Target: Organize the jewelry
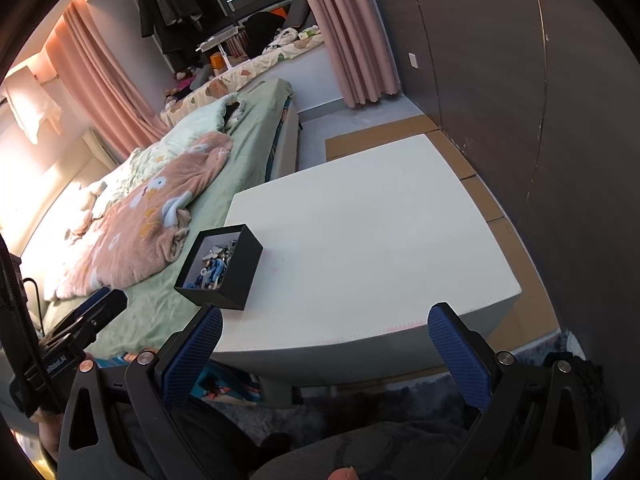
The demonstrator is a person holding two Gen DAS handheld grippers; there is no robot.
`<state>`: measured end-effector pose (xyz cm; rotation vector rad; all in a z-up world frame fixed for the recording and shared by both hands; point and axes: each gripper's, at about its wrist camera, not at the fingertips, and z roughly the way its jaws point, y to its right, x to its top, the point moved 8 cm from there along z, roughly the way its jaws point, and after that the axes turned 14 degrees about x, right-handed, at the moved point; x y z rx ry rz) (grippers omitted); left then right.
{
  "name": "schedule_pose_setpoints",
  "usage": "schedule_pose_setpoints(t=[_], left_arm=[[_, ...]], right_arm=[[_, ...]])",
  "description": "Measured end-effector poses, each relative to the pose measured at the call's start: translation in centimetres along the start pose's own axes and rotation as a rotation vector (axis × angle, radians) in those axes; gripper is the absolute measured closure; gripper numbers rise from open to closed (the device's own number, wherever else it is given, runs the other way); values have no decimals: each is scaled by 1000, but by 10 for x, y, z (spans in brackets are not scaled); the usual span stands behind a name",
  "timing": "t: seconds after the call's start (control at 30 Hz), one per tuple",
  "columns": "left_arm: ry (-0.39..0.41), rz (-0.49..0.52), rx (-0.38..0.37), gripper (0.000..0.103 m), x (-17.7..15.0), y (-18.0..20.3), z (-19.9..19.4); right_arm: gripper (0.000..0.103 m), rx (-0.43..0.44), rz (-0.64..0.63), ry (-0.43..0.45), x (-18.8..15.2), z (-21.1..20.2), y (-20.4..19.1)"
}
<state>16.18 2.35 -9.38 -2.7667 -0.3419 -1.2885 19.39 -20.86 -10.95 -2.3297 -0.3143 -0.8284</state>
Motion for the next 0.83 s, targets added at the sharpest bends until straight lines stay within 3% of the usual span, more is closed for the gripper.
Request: schedule_pose_setpoints(t=[0.4, 0.83], left_arm=[[32, -49, -1, 12, 4, -7, -8], [76, -30, -2, 12, 5, -6, -16]], right_arm=[[0, 2, 4, -1, 0, -1, 2], [0, 2, 8, -3, 1, -1, 4]])
